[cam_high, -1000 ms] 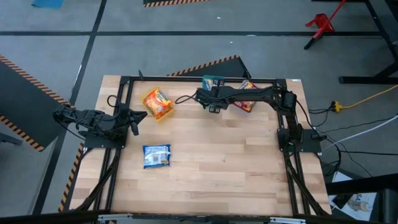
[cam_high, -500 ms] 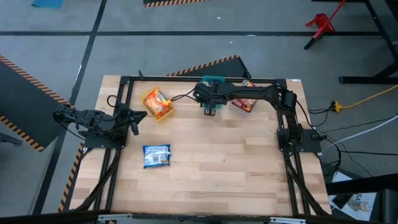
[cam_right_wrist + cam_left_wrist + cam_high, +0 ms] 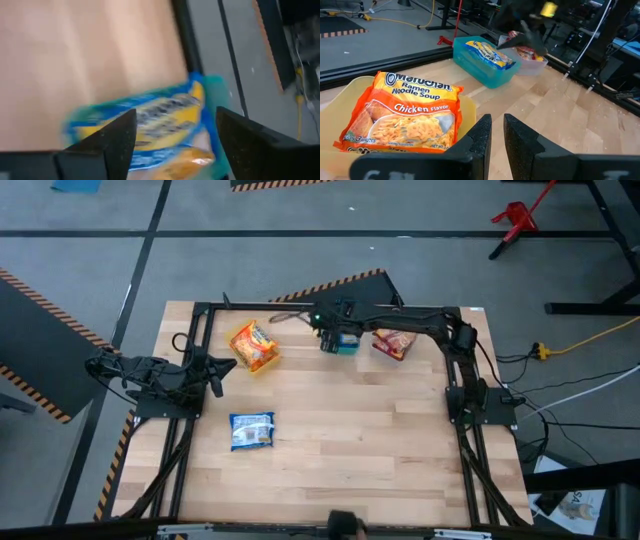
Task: Sort Maruchan noodles
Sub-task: Put the right blue noodle pack into the green bin, then put the blue noodle pack into the green bin
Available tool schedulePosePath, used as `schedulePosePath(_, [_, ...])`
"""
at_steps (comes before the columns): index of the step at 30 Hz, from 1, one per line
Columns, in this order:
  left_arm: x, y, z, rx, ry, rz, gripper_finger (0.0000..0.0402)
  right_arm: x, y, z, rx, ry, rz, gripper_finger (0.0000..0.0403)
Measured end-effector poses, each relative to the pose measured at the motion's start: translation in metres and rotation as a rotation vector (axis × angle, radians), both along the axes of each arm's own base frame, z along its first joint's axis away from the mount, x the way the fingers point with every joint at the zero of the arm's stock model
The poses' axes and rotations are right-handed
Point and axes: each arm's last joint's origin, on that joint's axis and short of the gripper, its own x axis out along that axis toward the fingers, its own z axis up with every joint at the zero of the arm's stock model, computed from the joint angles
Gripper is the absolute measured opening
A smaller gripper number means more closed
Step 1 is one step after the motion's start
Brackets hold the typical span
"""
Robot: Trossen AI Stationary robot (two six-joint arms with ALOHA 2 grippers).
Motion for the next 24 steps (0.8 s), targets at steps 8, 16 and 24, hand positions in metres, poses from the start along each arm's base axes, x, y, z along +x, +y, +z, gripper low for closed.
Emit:
schedulePosePath(8, [0.0,0.0,0.0,-0.005,-0.003,0.0,0.0044,-0.01,-0.056,-0.026,0.036,-0.048,-0.125,0.0223])
schedulePosePath(16, [0.0,0.0,0.0,-0.014,-0.008,0.002,0.0044,-0.016,-0.074,-0.042,0.002,0.003,-0.21,0.0218])
schedulePosePath(24, [0.0,0.0,0.0,-0.013,-0.008,0.002,0.0044,-0.003,-0.057,0.016,0.035,-0.101,-0.143,0.0218])
